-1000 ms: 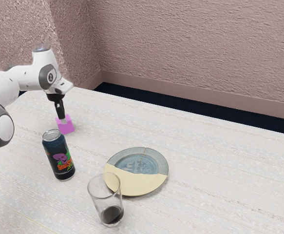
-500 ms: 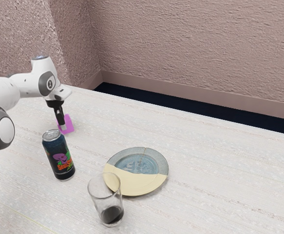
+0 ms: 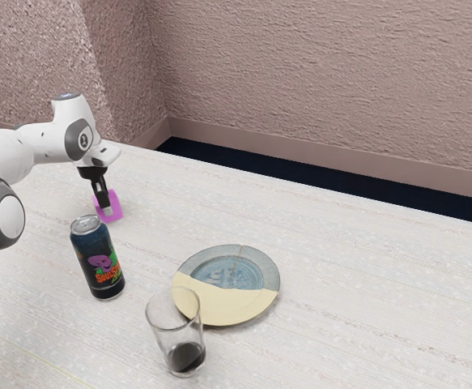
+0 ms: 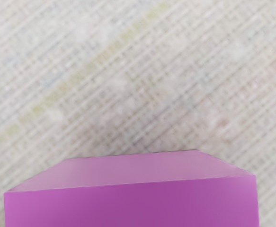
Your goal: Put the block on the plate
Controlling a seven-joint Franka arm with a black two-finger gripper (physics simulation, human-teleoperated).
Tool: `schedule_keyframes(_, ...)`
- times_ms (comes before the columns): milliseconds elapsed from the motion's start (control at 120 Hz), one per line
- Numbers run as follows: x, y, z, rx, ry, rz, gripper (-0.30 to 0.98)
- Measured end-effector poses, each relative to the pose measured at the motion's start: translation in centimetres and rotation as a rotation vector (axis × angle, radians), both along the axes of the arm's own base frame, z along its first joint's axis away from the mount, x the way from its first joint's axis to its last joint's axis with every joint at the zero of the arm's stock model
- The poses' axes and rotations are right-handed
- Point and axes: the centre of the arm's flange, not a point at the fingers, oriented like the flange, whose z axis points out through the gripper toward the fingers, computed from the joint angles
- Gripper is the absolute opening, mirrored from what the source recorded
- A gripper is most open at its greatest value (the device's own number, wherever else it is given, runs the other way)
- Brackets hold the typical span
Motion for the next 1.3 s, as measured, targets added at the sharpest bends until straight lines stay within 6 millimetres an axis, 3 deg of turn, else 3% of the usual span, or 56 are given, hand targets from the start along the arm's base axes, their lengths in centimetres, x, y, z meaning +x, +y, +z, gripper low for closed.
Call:
schedule_keyframes(358,-0.2,-0.5,1.9,0.018,-0.002,-0.001,0.41)
schedule_keyframes(492,0.0,-2.1,3.6,0.024,-0.01,-0.017,0.41)
schedule_keyframes(942,1.0,-11.2,5.8,0.036,0.015,-0.097,0.39)
schedule_keyframes(1300,-0.1,-17.6,7.0,0.053,0.007,-0.113,0.38)
